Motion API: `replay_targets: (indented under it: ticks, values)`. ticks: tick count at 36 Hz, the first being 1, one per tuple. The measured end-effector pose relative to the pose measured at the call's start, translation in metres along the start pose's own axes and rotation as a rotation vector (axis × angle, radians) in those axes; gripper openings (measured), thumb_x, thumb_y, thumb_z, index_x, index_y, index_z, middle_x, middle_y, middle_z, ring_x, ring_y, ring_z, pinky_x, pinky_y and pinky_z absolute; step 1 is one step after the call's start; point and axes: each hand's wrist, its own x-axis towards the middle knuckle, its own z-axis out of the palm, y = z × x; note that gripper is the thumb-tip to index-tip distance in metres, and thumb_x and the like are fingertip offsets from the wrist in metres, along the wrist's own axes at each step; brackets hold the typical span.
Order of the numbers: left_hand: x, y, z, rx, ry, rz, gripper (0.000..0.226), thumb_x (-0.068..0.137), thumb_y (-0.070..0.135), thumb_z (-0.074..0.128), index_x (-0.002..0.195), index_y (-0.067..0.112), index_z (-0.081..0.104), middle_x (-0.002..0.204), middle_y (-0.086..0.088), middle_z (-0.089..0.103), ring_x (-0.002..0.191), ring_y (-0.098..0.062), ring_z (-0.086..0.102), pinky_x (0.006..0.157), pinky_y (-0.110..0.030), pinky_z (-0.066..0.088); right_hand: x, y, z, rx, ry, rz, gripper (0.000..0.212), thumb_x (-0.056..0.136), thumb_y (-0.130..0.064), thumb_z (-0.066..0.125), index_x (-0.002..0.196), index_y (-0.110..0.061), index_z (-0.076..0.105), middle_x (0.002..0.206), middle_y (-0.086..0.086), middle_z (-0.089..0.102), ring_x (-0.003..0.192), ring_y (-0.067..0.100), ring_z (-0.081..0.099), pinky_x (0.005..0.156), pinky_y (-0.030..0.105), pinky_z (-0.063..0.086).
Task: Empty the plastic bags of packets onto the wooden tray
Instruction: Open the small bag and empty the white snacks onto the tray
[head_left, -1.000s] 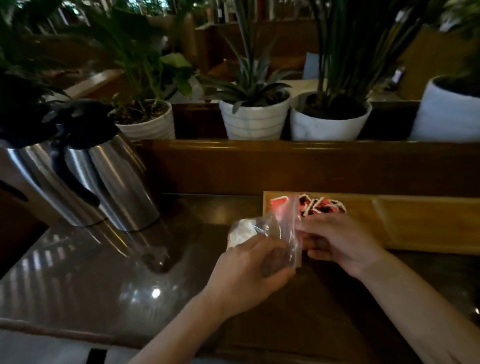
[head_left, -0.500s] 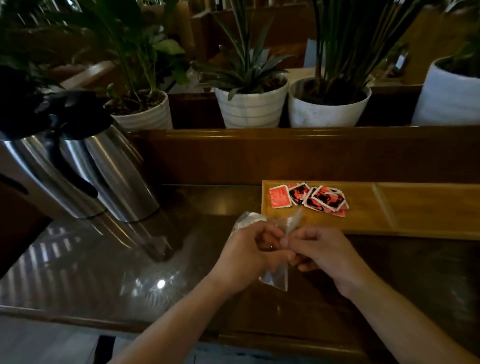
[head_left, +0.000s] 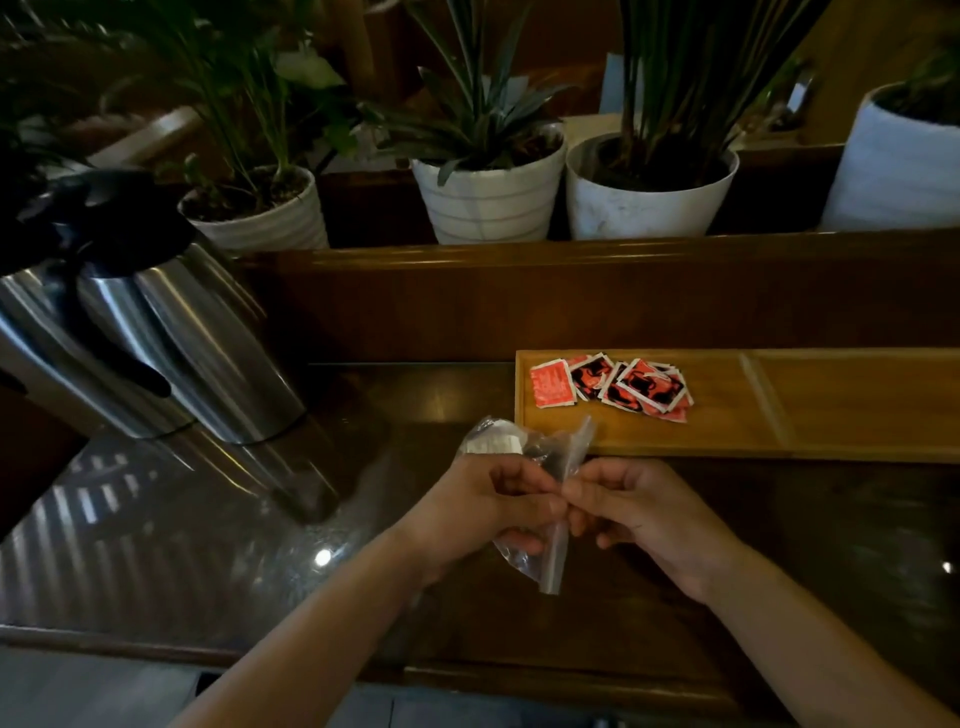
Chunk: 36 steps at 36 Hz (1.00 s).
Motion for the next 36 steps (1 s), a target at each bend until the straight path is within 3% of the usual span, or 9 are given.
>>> replay_targets:
  ticks: [6, 10, 15, 18, 23, 27, 31, 34, 36]
  values:
    - [0.004, 0.007, -0.003, 0.126, -0.088, -0.018, 0.007, 0.095, 0.014, 0.062, 0.094, 0.011, 0.068, 0.077, 0.002, 0.073, 0.072, -0.011, 0.071, 0.063, -0.022, 0.059, 0.001, -0.005, -0.005, -0.115, -0.015, 0.007, 0.012, 0.083, -0.029, 0.070, 0.085, -0.019, 0.075, 0.080, 0.002, 0.075, 0.076, 0.012, 0.070, 0.062, 0.019, 0.054]
    - [0.004, 0.014, -0.001, 0.428, -0.118, 0.065, 0.010, 0.099, 0.019, 0.056, 0.094, 0.014, 0.064, 0.078, 0.002, 0.071, 0.067, -0.006, 0.069, 0.057, -0.021, 0.055, 0.000, -0.007, -0.004, -0.218, -0.011, -0.021, 0.009, 0.086, -0.029, 0.068, 0.081, -0.022, 0.072, 0.078, -0.002, 0.074, 0.075, 0.009, 0.070, 0.061, 0.019, 0.053]
    - [0.005, 0.013, 0.001, 0.627, -0.047, 0.200, 0.012, 0.098, 0.021, 0.056, 0.094, 0.013, 0.064, 0.084, -0.013, 0.071, 0.075, -0.025, 0.070, 0.071, -0.047, 0.059, -0.003, -0.003, 0.001, -0.364, -0.012, -0.056, 0.021, 0.094, -0.030, 0.055, 0.080, -0.024, 0.070, 0.079, -0.006, 0.072, 0.070, 0.008, 0.066, 0.056, 0.017, 0.050]
    - [0.005, 0.011, 0.004, 0.649, -0.037, 0.266, 0.012, 0.098, 0.019, 0.055, 0.093, 0.011, 0.062, 0.081, -0.013, 0.068, 0.072, -0.027, 0.066, 0.068, -0.050, 0.056, -0.005, 0.001, 0.002, -0.386, 0.026, -0.083, 0.022, 0.095, -0.027, 0.054, 0.080, -0.024, 0.070, 0.078, -0.007, 0.072, 0.068, 0.009, 0.066, 0.056, 0.018, 0.050]
    - [0.009, 0.007, 0.006, 0.728, -0.018, 0.337, 0.013, 0.096, 0.021, 0.057, 0.084, 0.018, 0.062, 0.068, 0.005, 0.054, 0.060, -0.009, 0.051, 0.059, -0.038, 0.048, -0.007, 0.006, 0.002, -0.411, 0.074, -0.142, 0.021, 0.093, -0.021, 0.057, 0.076, -0.020, 0.070, 0.074, -0.004, 0.071, 0.066, 0.008, 0.064, 0.055, 0.018, 0.048]
    - [0.007, 0.006, 0.011, 0.749, 0.013, 0.398, 0.017, 0.092, 0.024, 0.057, 0.076, 0.030, 0.055, 0.065, 0.009, 0.052, 0.055, -0.005, 0.047, 0.053, -0.033, 0.044, -0.008, 0.007, 0.004, -0.448, 0.094, -0.219, 0.017, 0.089, -0.013, 0.061, 0.074, -0.013, 0.070, 0.069, -0.001, 0.069, 0.061, 0.003, 0.061, 0.055, 0.012, 0.045]
    - [0.006, 0.007, 0.015, 0.835, 0.074, 0.453, 0.013, 0.087, 0.038, 0.049, 0.076, 0.032, 0.053, 0.062, 0.012, 0.050, 0.052, -0.005, 0.047, 0.050, -0.032, 0.044, -0.007, 0.007, 0.005, -0.479, 0.148, -0.274, 0.018, 0.085, -0.017, 0.064, 0.067, -0.019, 0.068, 0.065, 0.003, 0.066, 0.058, 0.017, 0.061, 0.053, 0.023, 0.046]
    - [0.005, 0.008, 0.015, 0.944, 0.160, 0.500, 0.014, 0.085, 0.040, 0.047, 0.074, 0.033, 0.049, 0.058, 0.017, 0.042, 0.052, 0.001, 0.046, 0.047, -0.014, 0.031, -0.006, 0.005, 0.006, -0.503, 0.207, -0.310, 0.017, 0.079, -0.023, 0.065, 0.062, -0.019, 0.066, 0.060, 0.003, 0.063, 0.052, 0.011, 0.056, 0.050, 0.021, 0.042]
    - [0.004, 0.009, 0.011, 0.956, 0.202, 0.484, 0.013, 0.087, 0.038, 0.048, 0.075, 0.033, 0.048, 0.059, 0.017, 0.044, 0.056, 0.006, 0.051, 0.048, -0.012, 0.037, -0.007, 0.003, 0.005, -0.515, 0.252, -0.293, 0.019, 0.079, -0.025, 0.067, 0.061, -0.019, 0.065, 0.060, 0.002, 0.064, 0.050, 0.011, 0.055, 0.049, 0.018, 0.041]
